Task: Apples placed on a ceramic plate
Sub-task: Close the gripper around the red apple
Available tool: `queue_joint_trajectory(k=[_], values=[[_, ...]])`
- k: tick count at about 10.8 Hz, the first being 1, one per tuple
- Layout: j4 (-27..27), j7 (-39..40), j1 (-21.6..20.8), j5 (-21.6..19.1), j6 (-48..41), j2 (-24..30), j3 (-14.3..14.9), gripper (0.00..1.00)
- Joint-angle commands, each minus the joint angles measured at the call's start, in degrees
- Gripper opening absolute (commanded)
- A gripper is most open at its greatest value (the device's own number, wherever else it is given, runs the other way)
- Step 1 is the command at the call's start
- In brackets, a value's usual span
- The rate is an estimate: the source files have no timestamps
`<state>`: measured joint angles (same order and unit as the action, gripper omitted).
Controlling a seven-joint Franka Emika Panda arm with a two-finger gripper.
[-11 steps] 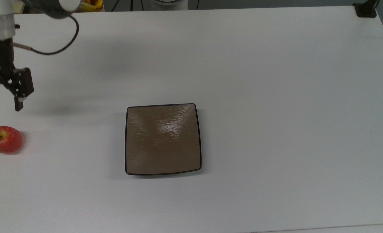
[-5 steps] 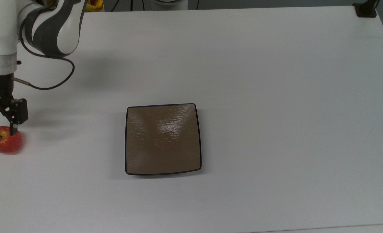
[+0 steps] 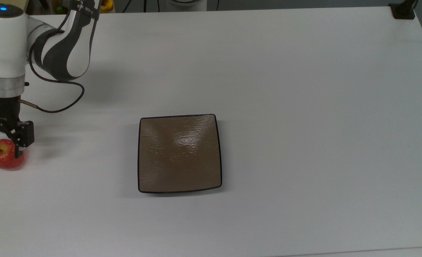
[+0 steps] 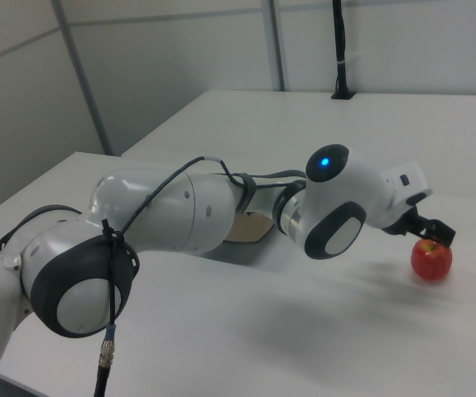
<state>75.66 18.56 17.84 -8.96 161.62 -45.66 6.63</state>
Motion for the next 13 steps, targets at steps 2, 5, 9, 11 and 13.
queue_joint_trajectory(k=[2, 5, 9, 11, 13], values=[[-1.5, -0.5, 0.4, -0.4, 4.2, -4.2, -0.3, 1.00], [-1.5, -0.5, 0.4, -0.3, 4.2, -5.2, -0.3, 1.00], [-1.5, -0.5, 0.4, 0.3, 4.2, -5.5, -0.4, 0.90], [-1.3, -0.3, 0.4, 0.4, 4.2, -5.4, -0.4, 0.50], [-0.6, -0.3, 1.7, 0.3, 4.0, -3.1, -1.4, 0.38]])
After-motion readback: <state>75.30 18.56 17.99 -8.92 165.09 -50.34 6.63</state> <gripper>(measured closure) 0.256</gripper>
